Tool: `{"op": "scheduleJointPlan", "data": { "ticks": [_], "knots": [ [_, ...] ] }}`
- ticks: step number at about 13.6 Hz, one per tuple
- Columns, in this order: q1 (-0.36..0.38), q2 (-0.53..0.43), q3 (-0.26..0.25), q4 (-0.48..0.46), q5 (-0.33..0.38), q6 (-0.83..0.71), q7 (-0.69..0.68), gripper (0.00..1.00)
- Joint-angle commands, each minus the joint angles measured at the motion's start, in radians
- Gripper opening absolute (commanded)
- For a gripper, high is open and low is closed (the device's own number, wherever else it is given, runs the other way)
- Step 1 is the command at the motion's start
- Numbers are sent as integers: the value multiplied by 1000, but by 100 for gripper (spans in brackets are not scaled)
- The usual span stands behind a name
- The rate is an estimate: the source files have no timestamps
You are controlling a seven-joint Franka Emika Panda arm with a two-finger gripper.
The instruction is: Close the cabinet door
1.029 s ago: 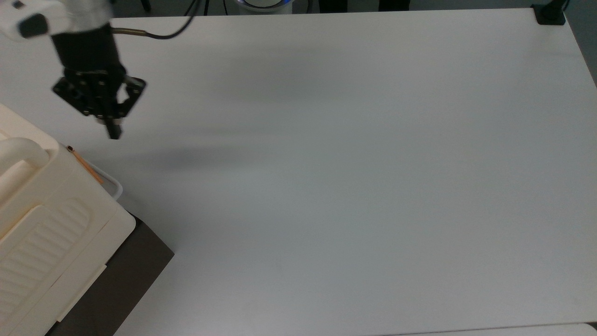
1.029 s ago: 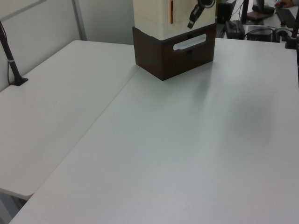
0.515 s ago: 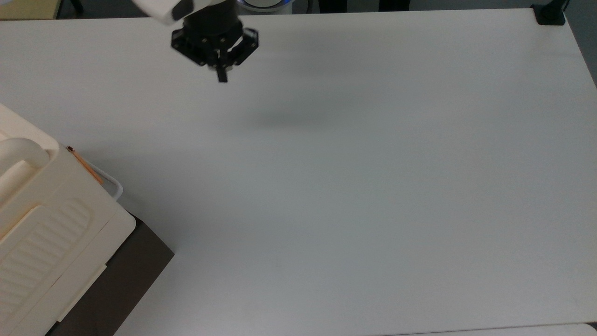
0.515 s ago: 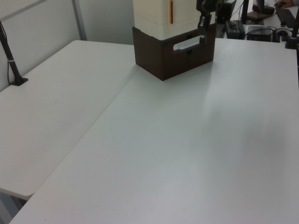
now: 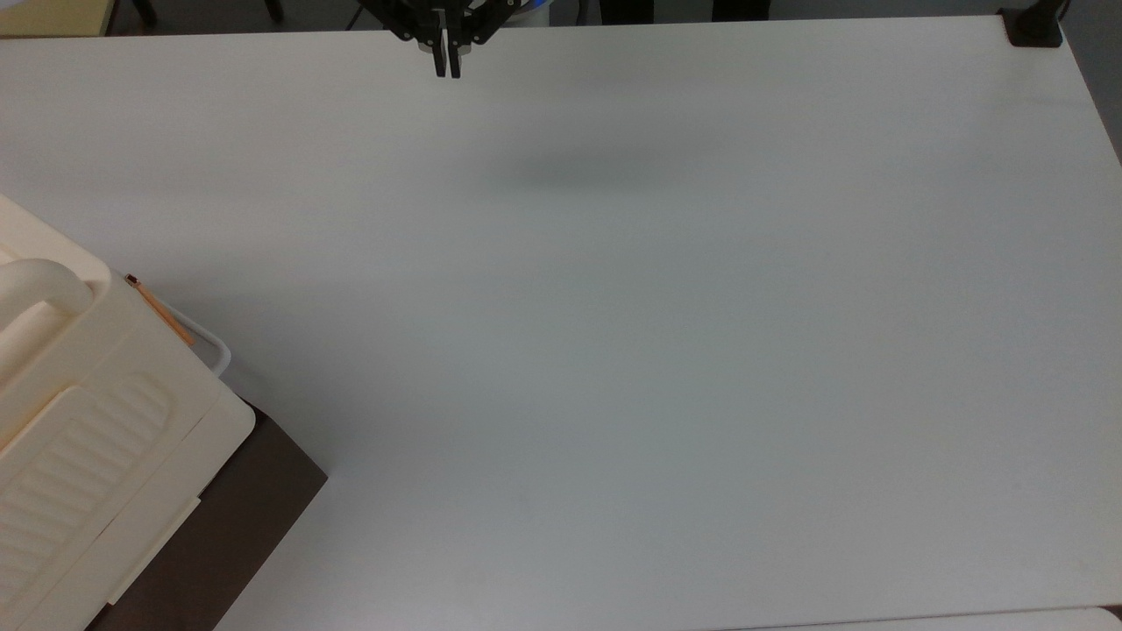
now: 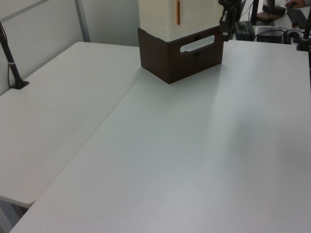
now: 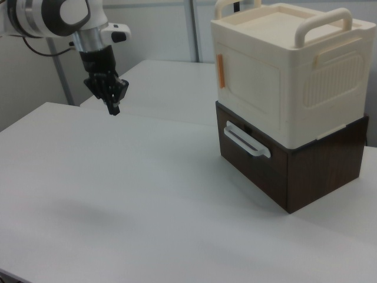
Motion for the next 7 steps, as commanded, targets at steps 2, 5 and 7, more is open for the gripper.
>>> {"op": "scheduleJointPlan", "data": {
  "ticks": [2,5,7],
  "knots": [
    [-12,-36,18,-60,4,13,28,87],
    [-10,-30,18,-57,1,16,28,100],
    [-13,-30,18,-57,-1,15,27,100]
  ]
}}
